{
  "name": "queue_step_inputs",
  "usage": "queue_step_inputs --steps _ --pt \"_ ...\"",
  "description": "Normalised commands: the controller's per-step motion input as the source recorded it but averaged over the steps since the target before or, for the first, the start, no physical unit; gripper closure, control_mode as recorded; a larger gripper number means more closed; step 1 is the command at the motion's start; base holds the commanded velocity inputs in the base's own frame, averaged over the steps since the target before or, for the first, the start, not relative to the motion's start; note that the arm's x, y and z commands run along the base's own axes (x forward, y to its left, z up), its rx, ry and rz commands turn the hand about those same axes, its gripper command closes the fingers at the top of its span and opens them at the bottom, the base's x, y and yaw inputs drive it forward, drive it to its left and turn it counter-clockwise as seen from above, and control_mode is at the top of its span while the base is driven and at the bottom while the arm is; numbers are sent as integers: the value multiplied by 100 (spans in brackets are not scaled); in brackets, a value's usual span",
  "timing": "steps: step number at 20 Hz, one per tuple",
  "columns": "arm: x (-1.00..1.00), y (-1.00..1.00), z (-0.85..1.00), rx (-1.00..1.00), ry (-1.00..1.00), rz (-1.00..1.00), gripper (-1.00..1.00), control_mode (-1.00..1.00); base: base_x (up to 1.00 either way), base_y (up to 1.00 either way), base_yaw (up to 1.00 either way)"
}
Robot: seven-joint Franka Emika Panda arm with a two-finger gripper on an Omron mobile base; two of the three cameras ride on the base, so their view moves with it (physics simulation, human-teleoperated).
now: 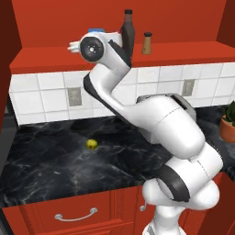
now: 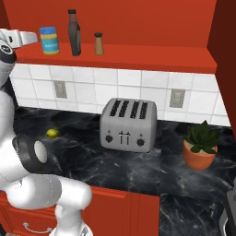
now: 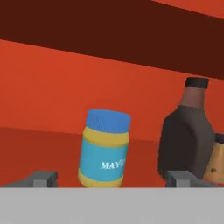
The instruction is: There are various items on the counter. Only move the condiments/shakers into the cabinet.
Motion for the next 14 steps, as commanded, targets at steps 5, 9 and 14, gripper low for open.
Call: queue_step_inputs --steps 5,9,14 --pt "-100 -48 -27 1 -17 0 -100 -100 0 0 0" --pt "-100 -88 3 11 -24 0 -100 -100 0 0 0" --pt "-100 -100 16 19 -23 0 -100 -100 0 0 0"
